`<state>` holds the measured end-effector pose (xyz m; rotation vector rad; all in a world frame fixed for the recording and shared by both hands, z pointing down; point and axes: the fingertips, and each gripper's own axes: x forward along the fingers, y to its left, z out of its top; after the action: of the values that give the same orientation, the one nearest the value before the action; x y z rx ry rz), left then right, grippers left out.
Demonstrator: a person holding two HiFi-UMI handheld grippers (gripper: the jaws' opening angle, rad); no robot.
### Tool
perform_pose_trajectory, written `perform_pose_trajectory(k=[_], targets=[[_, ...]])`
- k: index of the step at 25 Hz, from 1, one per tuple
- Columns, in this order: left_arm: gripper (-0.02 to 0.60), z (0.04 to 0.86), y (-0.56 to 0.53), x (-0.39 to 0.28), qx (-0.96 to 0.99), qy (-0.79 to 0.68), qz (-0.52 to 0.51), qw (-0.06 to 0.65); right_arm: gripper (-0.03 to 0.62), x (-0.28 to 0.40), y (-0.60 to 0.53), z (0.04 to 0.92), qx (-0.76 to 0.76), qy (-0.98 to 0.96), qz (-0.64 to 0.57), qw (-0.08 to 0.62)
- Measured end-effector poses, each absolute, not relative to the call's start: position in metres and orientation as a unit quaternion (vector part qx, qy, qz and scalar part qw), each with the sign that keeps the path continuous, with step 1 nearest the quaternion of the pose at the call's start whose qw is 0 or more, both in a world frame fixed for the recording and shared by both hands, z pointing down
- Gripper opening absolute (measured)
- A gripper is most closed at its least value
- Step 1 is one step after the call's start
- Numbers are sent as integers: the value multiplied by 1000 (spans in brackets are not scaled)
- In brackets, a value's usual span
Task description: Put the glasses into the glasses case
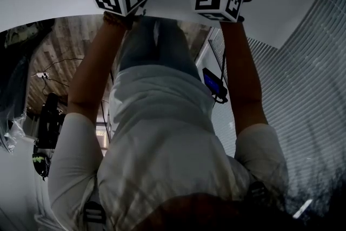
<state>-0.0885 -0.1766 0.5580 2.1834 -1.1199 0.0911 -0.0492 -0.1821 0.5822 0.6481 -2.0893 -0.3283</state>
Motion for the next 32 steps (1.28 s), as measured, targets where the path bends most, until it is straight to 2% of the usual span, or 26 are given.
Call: perform_pose_trajectory(k=[12, 32], targets=[[-2, 568, -176, -94, 831, -436, 32, 345, 20, -54, -181, 583, 262, -797, -217, 500], [-1, 582, -173, -95, 828, -438, 37, 348, 20, -52, -181, 617, 258, -800, -195, 504]])
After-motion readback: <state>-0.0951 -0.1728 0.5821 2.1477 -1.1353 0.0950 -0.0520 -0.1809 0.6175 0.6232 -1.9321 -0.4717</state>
